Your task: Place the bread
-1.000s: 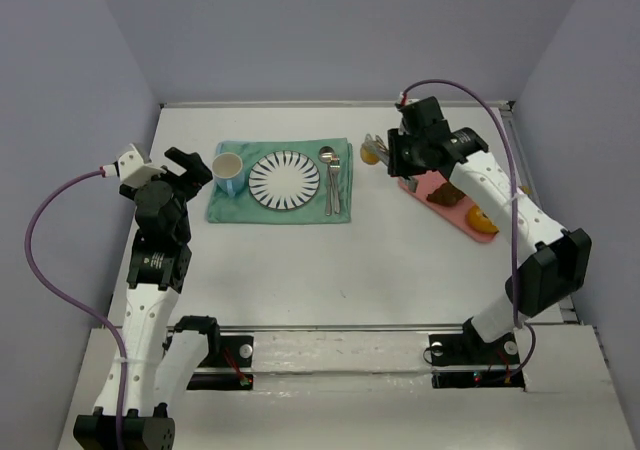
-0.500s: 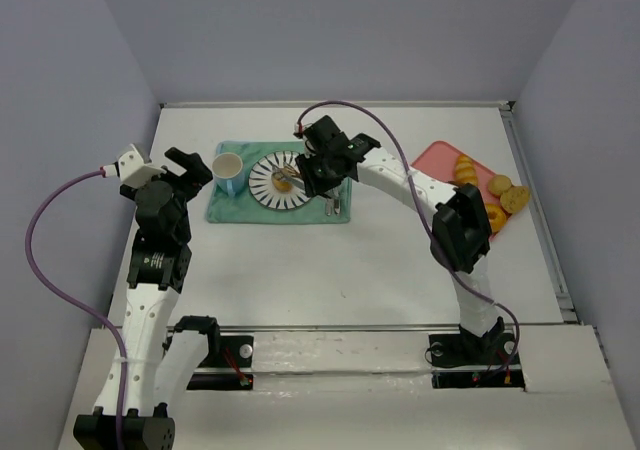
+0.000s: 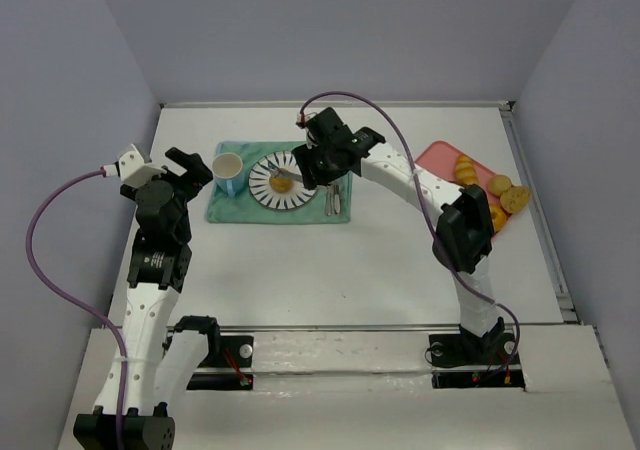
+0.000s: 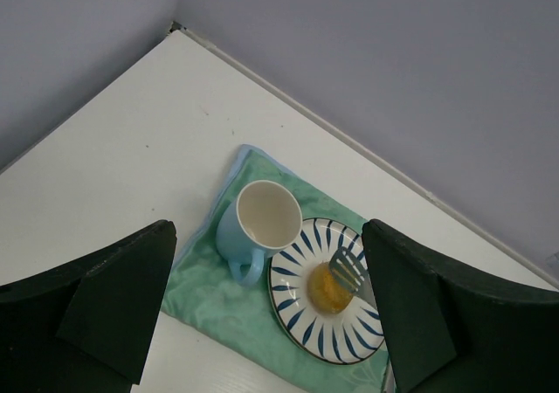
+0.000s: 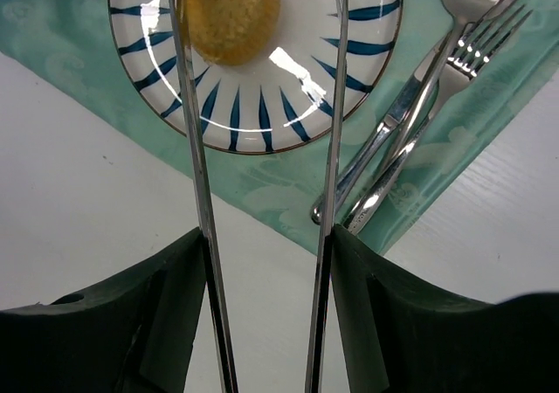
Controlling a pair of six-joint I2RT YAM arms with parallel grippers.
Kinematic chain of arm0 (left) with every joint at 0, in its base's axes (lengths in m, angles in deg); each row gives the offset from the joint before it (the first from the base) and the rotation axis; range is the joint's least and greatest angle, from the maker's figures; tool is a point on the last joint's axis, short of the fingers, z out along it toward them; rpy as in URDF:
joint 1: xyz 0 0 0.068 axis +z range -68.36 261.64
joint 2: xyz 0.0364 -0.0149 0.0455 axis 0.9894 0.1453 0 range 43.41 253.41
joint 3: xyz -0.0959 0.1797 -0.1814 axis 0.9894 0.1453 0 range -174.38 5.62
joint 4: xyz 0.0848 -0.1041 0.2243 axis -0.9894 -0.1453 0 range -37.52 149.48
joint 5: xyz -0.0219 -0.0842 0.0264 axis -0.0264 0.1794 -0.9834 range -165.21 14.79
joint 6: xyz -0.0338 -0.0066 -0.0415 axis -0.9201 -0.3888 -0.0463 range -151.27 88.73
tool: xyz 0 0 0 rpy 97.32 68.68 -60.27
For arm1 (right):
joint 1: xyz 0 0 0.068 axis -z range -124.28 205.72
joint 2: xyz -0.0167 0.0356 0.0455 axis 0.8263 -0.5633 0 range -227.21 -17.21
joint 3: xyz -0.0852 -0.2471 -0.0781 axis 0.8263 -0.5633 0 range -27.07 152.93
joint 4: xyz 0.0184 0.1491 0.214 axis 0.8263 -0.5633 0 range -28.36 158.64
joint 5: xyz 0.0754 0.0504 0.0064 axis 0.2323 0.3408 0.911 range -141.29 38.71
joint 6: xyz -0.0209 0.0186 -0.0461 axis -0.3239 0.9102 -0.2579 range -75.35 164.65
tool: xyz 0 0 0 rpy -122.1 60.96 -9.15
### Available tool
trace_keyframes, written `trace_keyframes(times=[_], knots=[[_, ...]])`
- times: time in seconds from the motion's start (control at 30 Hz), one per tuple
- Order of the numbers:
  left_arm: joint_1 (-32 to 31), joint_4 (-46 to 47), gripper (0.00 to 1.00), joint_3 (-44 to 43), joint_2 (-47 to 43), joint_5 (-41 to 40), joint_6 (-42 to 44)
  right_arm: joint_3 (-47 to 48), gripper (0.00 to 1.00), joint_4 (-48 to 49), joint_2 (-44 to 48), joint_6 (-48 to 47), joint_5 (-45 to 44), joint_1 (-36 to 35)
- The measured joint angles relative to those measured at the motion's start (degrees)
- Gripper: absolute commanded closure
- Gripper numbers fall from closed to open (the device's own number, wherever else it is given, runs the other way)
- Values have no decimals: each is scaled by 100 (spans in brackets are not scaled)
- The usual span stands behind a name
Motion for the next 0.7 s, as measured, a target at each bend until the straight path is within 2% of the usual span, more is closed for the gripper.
trace_keyframes(times=[0.13, 0.23, 0.47, 0.57, 0.7], knots=[[0, 0, 1, 0, 0, 2, -4, -9, 40, -9, 227, 133, -367, 0], [0, 0, 1, 0, 0, 2, -4, -387, 40, 57, 852, 323, -907, 0], [0, -2, 1, 0, 59, 44, -28, -2531, 40, 378, 3189, 1012, -1956, 63], [0, -7, 1, 0, 94, 79, -50, -3783, 40, 549, 4057, 1416, -2234, 131], [0, -7, 1, 0, 111, 136, -83, -4774, 40, 616, 4236, 1873, -2402, 166]])
